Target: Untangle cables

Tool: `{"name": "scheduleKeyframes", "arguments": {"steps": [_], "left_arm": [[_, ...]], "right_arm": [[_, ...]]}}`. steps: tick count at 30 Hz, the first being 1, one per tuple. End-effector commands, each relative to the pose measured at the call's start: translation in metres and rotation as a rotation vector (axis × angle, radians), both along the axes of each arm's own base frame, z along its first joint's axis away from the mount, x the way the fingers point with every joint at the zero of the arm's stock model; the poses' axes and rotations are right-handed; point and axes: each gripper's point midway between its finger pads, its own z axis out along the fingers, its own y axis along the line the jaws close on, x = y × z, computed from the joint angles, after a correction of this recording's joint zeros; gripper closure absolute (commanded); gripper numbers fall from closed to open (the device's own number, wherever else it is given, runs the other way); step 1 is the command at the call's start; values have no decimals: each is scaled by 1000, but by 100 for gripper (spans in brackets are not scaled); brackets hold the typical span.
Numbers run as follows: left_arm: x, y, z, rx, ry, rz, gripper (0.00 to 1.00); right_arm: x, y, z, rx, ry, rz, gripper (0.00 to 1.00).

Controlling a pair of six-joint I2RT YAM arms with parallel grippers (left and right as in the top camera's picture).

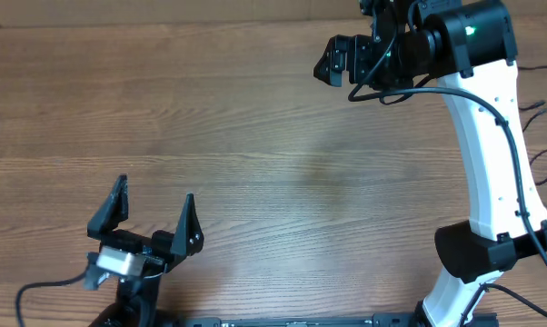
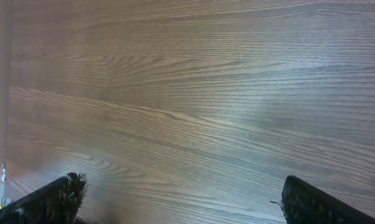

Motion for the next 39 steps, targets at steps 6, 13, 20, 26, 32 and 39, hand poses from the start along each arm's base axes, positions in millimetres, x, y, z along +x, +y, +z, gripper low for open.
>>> {"name": "scheduleKeyframes", "arguments": {"steps": [6, 13, 20, 26, 32, 39], "left_arm": [[20, 12, -51, 38, 20, 111, 0], [53, 24, -191, 198, 596, 206, 0], [52, 19, -190, 241, 581, 186, 0], [52, 20, -189, 238, 576, 194, 0], [54, 37, -189, 218, 585, 260, 0], [54, 41, -189, 214, 587, 275, 0]], "right_arm": [[1, -1, 0, -3, -5, 1, 0], [1, -1, 0, -4, -5, 1, 0], [1, -1, 0, -3, -5, 1, 0], [1, -1, 0, -4, -5, 1, 0], [1, -1, 0, -3, -5, 1, 0], [1, -1, 0, -3, -5, 1, 0]]}}
